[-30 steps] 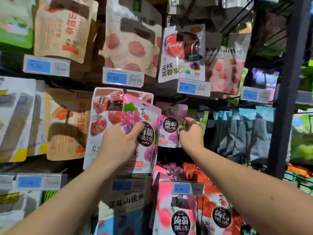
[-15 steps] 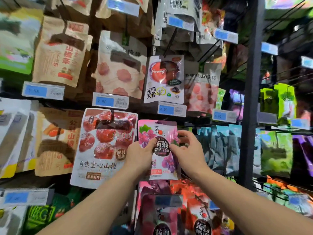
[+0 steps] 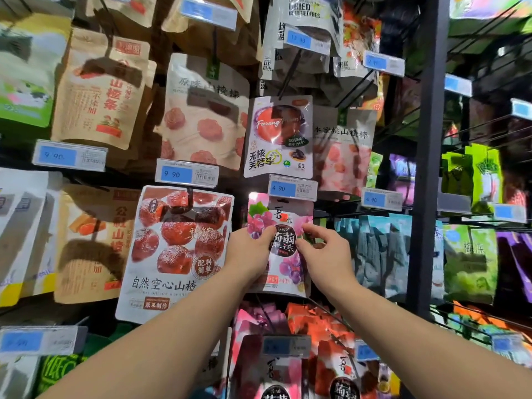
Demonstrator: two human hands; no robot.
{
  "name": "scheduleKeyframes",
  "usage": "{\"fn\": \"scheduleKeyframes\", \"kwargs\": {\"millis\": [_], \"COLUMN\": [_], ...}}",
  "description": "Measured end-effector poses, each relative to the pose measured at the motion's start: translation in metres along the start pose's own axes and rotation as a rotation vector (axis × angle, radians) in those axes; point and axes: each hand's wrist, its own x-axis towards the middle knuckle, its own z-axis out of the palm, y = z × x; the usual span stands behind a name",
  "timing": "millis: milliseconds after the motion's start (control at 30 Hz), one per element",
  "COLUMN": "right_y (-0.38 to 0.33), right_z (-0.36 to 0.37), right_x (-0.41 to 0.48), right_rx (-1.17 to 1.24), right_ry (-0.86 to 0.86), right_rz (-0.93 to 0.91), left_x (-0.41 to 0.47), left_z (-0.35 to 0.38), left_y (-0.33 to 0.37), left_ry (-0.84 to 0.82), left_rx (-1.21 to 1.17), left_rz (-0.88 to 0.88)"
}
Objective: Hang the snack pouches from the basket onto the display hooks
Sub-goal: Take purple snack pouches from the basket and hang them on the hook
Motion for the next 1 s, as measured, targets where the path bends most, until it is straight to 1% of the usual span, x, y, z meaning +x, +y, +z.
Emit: {"fn": "scheduleKeyframes", "kwargs": {"millis": [233, 333, 533, 733, 833, 1000], "right_y": [0.002, 0.001, 0.006, 0.006, 0.005, 0.009], "right_z": [-0.002, -0.002, -0.001, -0.002, -0.005, -0.004], "right_x": [0.006, 0.008, 0.001, 0.006, 0.009, 0.008], "right_rx": [-0.024, -0.014, -0.041, -0.027, -0.012, -0.013], "right_ry": [0.012, 0.015, -0.047, -0.003, 0.015, -0.018], "right_rz": [0.004, -0.004, -0.01, -0.008, -0.01, 0.019], "left_x": [0.009, 0.008, -0.001, 0.004, 0.005, 0.003], "left_z": [0.008, 0.008, 0.004, 0.008, 0.012, 0.014], "left_y": [0.0, 0.0, -0.017, -0.008, -0.005, -0.009], "left_ry": [-0.005, 0.004, 0.004, 0.012, 0.013, 0.034], "left_rx": [0.006, -0.035, -0.064, -0.031, -0.032, -0.046], "left_rz": [-0.032, -0.042, -0.08, -0.04, -0.058, -0.1]}}
